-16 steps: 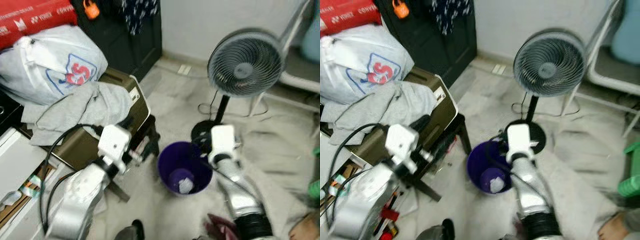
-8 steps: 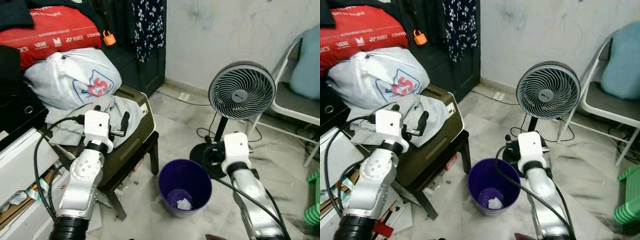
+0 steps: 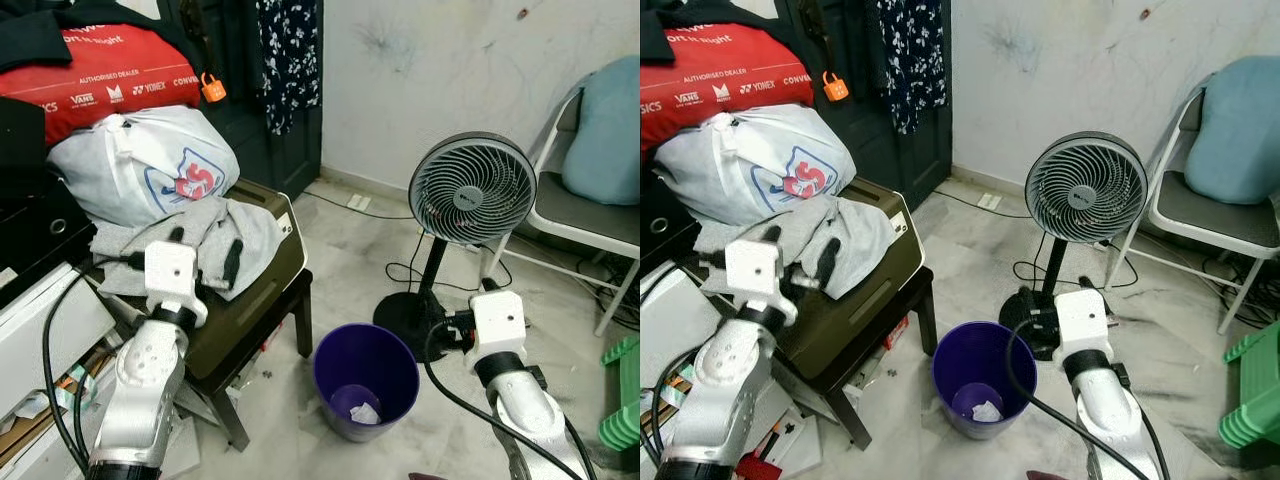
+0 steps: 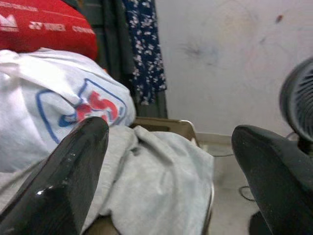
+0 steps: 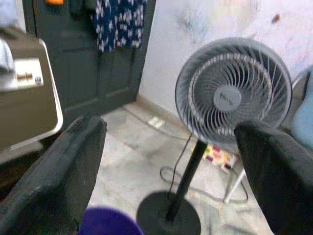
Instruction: Clean up the room
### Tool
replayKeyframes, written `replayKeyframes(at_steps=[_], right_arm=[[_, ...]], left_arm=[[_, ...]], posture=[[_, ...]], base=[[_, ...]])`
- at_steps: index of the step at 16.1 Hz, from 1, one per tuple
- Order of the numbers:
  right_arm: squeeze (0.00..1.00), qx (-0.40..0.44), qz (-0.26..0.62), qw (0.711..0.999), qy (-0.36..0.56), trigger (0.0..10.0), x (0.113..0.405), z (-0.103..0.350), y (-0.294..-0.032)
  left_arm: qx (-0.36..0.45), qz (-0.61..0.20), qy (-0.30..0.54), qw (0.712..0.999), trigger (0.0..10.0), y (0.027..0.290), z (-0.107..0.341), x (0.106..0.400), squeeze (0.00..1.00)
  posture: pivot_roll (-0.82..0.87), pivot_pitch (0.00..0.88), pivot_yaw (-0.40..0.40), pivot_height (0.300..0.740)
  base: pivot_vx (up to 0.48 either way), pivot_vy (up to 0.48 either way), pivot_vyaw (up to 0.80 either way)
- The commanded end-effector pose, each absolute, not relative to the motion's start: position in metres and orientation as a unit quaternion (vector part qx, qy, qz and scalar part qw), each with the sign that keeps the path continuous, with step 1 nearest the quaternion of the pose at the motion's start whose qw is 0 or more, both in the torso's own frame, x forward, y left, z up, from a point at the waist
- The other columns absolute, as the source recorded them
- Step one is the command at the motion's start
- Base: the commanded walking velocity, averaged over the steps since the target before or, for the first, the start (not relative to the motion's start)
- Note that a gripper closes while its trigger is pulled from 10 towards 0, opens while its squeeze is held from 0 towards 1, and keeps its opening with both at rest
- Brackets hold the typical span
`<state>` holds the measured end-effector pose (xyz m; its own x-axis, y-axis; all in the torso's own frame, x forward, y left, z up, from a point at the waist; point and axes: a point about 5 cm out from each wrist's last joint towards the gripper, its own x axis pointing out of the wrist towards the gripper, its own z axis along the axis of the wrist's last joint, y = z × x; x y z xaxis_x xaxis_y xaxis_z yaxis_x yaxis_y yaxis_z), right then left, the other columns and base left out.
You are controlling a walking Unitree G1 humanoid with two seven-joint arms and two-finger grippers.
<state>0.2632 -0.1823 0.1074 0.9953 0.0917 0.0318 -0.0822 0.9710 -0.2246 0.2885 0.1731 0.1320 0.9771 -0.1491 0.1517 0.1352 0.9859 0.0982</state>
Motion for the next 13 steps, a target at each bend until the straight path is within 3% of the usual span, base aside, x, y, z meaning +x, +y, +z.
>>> replayKeyframes(at_steps=[1,6,10,13], right_arm=[[0.0,-0.112,0.047,0.992,-0.046,10.0,0.272,0.118,-0.178],[0.0,-0.125,0.032,0.99,-0.063,10.0,0.272,0.125,-0.176],[0.0,-0.124,0.028,0.989,-0.071,10.0,0.277,0.131,-0.17],[0.0,-0.107,0.034,0.991,-0.076,10.0,0.276,0.137,-0.166]], left_arm=[[0.044,-0.082,-0.096,0.991,10.0,0.169,0.137,0.288,0.0],[0.035,-0.08,-0.089,0.992,10.0,0.17,0.134,0.279,0.0],[0.035,-0.112,-0.081,0.99,10.0,0.161,0.135,0.278,0.0],[0.042,-0.093,-0.07,0.992,10.0,0.172,0.136,0.268,0.0]], posture=[[-0.07,0.0,0.047,0.74],[-0.07,0.0,0.046,0.74],[-0.08,0.0,0.05,0.74],[-0.06,0.0,0.061,0.74]], base=[[0.0,0.0,0.0],[0.0,0.0,0.1],[0.0,0.0,0.8],[0.0,0.0,0.8]])
